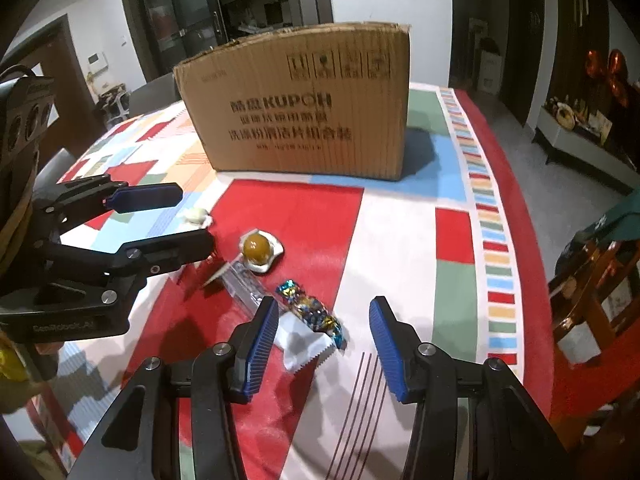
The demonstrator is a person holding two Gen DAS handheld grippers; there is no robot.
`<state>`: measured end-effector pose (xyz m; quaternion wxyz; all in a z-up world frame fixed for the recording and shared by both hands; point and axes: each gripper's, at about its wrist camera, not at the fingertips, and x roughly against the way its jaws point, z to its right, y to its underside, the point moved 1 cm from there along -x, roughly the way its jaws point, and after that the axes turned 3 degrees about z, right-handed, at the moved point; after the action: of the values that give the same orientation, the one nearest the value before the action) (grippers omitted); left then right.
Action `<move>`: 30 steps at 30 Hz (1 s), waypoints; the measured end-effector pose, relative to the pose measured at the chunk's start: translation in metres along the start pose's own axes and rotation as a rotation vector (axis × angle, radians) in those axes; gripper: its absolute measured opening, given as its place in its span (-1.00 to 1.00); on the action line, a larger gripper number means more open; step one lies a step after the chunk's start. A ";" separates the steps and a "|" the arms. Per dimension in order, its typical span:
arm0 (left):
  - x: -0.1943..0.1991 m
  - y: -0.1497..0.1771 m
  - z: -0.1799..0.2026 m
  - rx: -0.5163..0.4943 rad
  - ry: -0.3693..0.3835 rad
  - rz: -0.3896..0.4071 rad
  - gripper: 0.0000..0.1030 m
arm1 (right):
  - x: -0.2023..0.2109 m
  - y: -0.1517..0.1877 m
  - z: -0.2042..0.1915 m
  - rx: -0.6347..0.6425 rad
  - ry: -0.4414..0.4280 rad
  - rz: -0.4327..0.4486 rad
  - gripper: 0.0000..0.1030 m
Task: Organize snacks
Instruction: 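Move both tools back toward the remaining snacks on the table, then grasp the blue foil candy with the right gripper while the left grasps the gold round candy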
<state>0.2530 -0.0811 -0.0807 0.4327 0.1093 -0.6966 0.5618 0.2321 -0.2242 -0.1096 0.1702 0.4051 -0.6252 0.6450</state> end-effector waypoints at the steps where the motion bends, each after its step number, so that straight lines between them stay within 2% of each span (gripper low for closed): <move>1: -0.003 0.000 0.000 0.003 0.005 -0.007 0.15 | -0.002 0.001 0.001 -0.004 -0.001 -0.003 -0.06; 4: -0.014 0.003 -0.003 0.018 0.019 -0.033 0.13 | -0.008 0.003 0.003 -0.009 -0.003 -0.017 -0.07; 6: -0.020 0.004 -0.005 0.025 0.021 -0.045 0.12 | -0.013 0.004 0.003 -0.010 -0.004 -0.028 -0.16; 17: -0.048 0.004 -0.013 0.073 0.023 -0.097 0.06 | -0.030 0.002 0.008 -0.016 -0.002 -0.052 -0.23; 21: -0.057 0.004 -0.016 0.095 0.031 -0.117 -0.03 | -0.035 -0.001 0.009 -0.022 -0.011 -0.061 -0.33; 29: -0.065 0.004 -0.017 0.117 0.038 -0.133 -0.13 | -0.044 -0.003 0.010 -0.031 -0.020 -0.071 -0.37; 30: -0.065 0.004 -0.017 0.114 0.035 -0.133 -0.20 | -0.045 -0.004 0.010 -0.033 -0.023 -0.069 -0.37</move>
<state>0.2975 -0.0865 -0.1308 0.4743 0.1695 -0.6471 0.5723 0.2662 -0.2201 -0.1410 0.1917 0.4313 -0.6231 0.6237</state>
